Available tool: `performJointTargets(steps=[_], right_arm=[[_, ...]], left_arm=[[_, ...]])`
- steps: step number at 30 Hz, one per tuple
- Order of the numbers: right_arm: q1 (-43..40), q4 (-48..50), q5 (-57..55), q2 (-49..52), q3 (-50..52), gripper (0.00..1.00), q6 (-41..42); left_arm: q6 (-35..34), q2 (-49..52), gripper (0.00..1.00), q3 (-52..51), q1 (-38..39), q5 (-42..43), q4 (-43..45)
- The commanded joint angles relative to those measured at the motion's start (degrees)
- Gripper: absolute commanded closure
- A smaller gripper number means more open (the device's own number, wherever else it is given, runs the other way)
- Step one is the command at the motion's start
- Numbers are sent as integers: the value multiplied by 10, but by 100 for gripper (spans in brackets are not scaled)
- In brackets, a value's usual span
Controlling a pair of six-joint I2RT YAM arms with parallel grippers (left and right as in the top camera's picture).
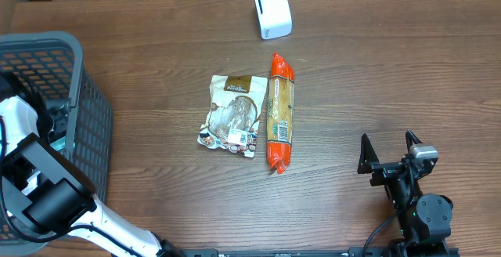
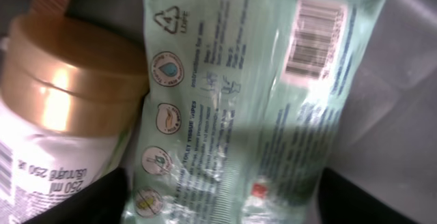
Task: Scan the item barcode
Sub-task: 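Close the left gripper on the teal wipes packet in the basket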
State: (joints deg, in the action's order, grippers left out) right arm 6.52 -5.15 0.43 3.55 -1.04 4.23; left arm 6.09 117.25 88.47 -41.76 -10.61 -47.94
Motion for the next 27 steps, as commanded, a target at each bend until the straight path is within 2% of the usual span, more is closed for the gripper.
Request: performJointTargets(steps=[1, 4, 7, 11, 20, 24, 27], right_arm=[[4, 3, -5, 0, 5, 0, -4], [4, 3, -5, 0, 5, 0, -4], [4, 3, -5, 0, 5, 0, -4], [4, 3, -5, 0, 5, 0, -4], [4, 3, -5, 0, 5, 0, -4], [4, 3, -5, 0, 5, 0, -4], [4, 3, -5, 0, 5, 0, -4]], left_arm=[[-3, 6, 33, -10, -1, -4, 4], [-3, 6, 48, -10, -2, -3, 3], [-12, 6, 71, -10, -2, -3, 2], [-18, 6, 96, -10, 0, -3, 2], [-21, -1, 96, 27, 3, 19, -30], [-23, -12, 96, 92, 12, 50, -77], [-52, -24, 96, 158, 16, 52, -123]])
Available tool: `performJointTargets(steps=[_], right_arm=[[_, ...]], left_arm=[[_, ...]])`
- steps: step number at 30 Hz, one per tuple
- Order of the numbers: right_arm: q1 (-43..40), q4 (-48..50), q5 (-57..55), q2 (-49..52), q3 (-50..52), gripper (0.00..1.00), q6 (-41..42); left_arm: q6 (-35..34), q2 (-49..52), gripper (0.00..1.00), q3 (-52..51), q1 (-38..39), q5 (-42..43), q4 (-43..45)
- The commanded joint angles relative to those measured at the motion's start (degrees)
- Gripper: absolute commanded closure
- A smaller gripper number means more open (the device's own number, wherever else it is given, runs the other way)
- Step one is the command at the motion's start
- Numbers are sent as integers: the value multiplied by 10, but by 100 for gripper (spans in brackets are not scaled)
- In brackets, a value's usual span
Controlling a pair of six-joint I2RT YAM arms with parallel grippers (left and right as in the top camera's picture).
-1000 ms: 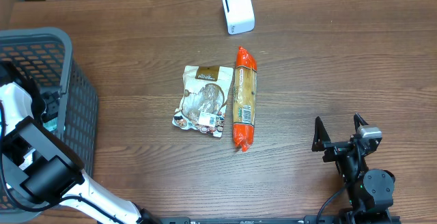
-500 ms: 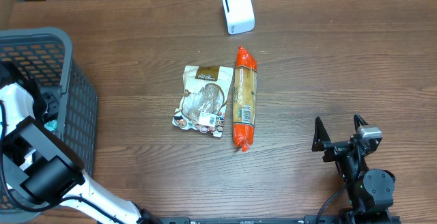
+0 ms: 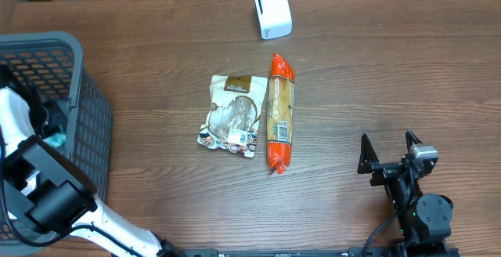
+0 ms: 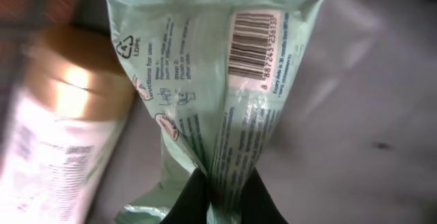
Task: Scan the item barcode
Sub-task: 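Close the left gripper on the teal wipes packet in the basket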
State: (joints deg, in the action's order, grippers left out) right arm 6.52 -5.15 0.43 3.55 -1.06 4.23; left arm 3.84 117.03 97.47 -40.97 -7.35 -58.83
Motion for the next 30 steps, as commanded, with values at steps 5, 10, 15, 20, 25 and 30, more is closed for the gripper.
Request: performJointTargets(steps=[5, 10, 15, 20, 25, 30], right_arm=[[4, 3, -5, 0, 6, 0, -4], [4, 3, -5, 0, 6, 0, -4], [4, 3, -5, 0, 6, 0, -4], [4, 3, -5, 0, 6, 0, -4], [4, 3, -5, 0, 6, 0, -4], [4, 3, -5, 0, 6, 0, -4]], left_arm=[[-60, -61, 96, 158, 9, 39, -67], [-92, -128, 96, 210, 9, 122, -88], [-104, -215, 96, 216, 15, 257, -85], [-103, -292, 96, 216, 61, 288, -85], [-144, -315, 96, 215, 83, 182, -102], [-169, -282, 47, 203, 48, 158, -136]])
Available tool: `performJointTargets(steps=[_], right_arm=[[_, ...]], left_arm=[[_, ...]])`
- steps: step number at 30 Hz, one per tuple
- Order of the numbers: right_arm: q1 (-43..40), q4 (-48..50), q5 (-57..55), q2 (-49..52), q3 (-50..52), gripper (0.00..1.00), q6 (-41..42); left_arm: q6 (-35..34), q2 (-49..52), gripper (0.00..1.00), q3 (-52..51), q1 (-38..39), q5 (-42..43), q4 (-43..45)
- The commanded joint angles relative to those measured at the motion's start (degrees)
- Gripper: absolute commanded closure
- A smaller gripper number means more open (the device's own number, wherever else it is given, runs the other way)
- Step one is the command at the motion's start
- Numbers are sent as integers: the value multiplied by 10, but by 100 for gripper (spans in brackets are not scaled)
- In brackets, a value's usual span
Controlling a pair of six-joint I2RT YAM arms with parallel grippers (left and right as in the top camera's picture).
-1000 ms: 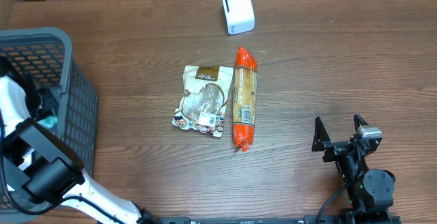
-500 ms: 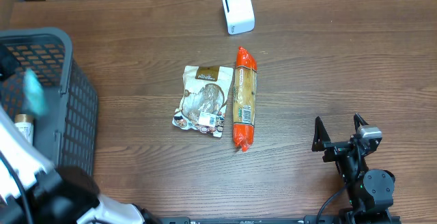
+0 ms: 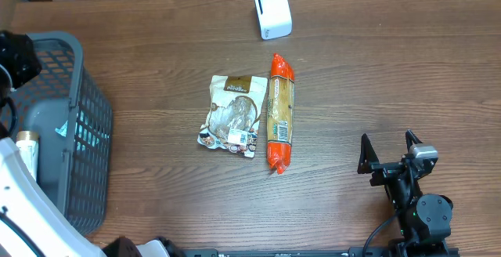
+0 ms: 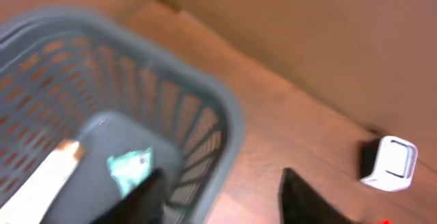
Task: Scan the item barcode
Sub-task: 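Close the left gripper on the teal wipes packet in the basket, then lift the teal packet out and carry it beside the bread bag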
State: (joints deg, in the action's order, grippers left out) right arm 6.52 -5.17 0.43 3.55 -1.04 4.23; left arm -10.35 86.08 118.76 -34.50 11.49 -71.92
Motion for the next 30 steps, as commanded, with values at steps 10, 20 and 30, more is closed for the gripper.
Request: performJointTargets(steps=[10, 20, 30], right_arm=[[4, 3, -5, 0, 5, 0, -4], [4, 3, -5, 0, 5, 0, -4], [4, 3, -5, 0, 5, 0, -4]], left_arm=[[-94, 120, 39, -133, -95, -14, -10], [-80, 142, 40, -339, -108, -13, 143], [-66, 196, 37, -414, -104, -15, 229]])
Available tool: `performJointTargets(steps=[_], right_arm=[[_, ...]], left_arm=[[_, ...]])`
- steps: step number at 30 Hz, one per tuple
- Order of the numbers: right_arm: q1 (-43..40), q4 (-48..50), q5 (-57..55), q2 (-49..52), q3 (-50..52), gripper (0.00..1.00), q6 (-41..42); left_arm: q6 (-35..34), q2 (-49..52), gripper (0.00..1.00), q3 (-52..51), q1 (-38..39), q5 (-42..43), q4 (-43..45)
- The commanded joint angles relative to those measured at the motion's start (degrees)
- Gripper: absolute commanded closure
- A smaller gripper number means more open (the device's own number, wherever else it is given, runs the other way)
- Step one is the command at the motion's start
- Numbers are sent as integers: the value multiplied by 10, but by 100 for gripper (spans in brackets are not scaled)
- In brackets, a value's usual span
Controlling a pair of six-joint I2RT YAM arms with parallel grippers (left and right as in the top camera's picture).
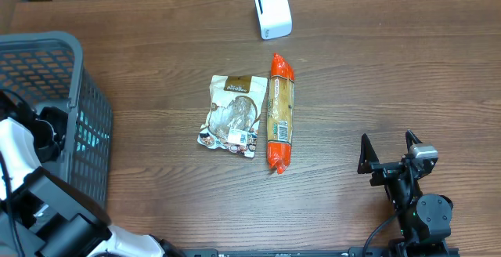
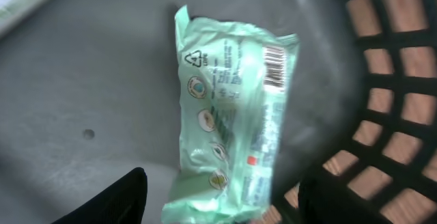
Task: Scan the item barcode
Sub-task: 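Lift the teal packet out and carry it beside the bread bag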
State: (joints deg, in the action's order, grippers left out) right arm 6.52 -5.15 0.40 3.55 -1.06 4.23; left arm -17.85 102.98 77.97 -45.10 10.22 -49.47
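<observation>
A pale green wipes pack lies flat on the grey floor of the basket, its barcode facing up near the far right corner. My left gripper hangs just above the pack's near end, open, a dark finger on either side and not touching it. The white scanner stands at the table's far edge. My right gripper rests open at the front right, holding nothing.
A brown snack pouch and a long orange packet lie side by side mid-table. The basket's lattice wall rises close to the right of the pack. The edge of a white bottle shows at the top left.
My left gripper was high above the basket, open, with the green pack lying on the basket floor. Now it is low inside the basket, open over that pack. The right arm has not moved.
My left gripper was open around the green pack beside a gold-capped bottle in the basket. Then it was shut on the pack's end. Then it was high over the basket, open, the pack on the floor below. Now it is down over the pack again.
</observation>
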Motion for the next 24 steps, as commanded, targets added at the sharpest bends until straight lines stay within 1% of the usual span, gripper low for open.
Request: performJointTargets(steps=[1, 13, 15, 16, 17, 19, 20, 24], right_arm=[[4, 3, -5, 0, 6, 0, -4], [4, 3, -5, 0, 6, 0, -4], [4, 3, -5, 0, 6, 0, -4], [4, 3, -5, 0, 6, 0, -4], [4, 3, -5, 0, 6, 0, -4], [4, 3, -5, 0, 6, 0, -4], [4, 3, -5, 0, 6, 0, -4], [4, 3, -5, 0, 6, 0, -4]], left_arm=[[9, 37, 38, -6, 3, -3, 5], [10, 128, 39, -6, 20, -4, 20], [11, 138, 41, -6, 21, -9, 20], [11, 140, 47, -6, 21, -14, 19], [12, 141, 56, -6, 21, -20, 17], [16, 140, 86, -5, 21, -27, 17], [16, 139, 96, -4, 20, -27, 15], [16, 137, 96, 11, 20, -23, -1]])
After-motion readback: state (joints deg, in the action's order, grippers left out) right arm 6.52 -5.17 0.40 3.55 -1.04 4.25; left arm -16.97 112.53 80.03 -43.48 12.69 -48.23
